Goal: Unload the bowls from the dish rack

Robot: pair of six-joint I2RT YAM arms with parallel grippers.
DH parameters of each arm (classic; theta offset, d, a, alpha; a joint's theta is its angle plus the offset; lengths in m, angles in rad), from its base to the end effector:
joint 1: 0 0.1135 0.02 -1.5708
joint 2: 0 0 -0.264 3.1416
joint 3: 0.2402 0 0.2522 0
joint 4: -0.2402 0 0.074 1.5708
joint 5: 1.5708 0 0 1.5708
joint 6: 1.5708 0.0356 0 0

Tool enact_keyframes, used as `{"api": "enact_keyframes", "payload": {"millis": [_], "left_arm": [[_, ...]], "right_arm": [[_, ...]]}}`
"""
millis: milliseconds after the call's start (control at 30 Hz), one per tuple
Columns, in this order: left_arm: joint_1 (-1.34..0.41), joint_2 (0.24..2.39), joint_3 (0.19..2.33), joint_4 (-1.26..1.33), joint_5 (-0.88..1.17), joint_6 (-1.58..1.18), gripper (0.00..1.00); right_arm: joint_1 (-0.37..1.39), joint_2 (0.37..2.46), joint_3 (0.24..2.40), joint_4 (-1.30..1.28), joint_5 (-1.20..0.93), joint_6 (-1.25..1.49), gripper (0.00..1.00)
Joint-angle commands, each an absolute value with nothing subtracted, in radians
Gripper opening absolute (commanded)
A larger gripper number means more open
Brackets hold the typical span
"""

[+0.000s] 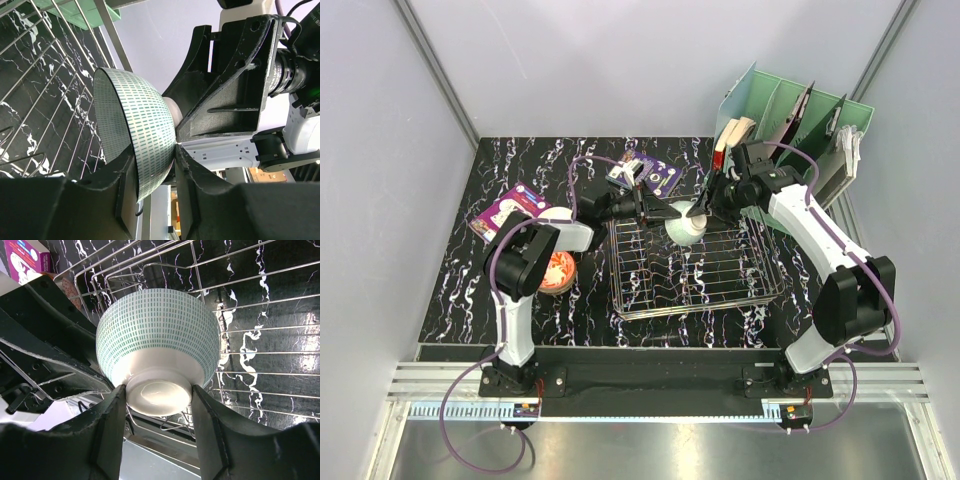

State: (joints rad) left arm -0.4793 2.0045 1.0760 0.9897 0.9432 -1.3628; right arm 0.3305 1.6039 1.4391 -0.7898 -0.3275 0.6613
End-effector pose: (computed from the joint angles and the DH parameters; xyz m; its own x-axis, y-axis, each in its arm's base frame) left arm 0.3598 -0.2195 0.1987 -0.9552 -0.1511 -0.2546 0.2571 0.0030 -0.9664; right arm 0.3202 0.1220 0.3085 -0.9059 0.3040 -0.2949 0.0928 0.8218 0.5621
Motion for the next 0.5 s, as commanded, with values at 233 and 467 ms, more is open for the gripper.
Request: {"api": "enact_keyframes", "payload": {"millis": [233, 467], "left_arm": [[-0.531, 1.872, 1.115, 1.021, 1.034, -1.292, 0.0], [-0.529, 1.72, 1.15, 0.585, 1.016, -0.991, 0.0]], "right_arm": [[0.344, 1.606, 1.408, -0.71, -0.354, 0.704, 0.2], [0.344, 1.601, 1.381, -0.712, -0.331, 0.721, 0.33]]}}
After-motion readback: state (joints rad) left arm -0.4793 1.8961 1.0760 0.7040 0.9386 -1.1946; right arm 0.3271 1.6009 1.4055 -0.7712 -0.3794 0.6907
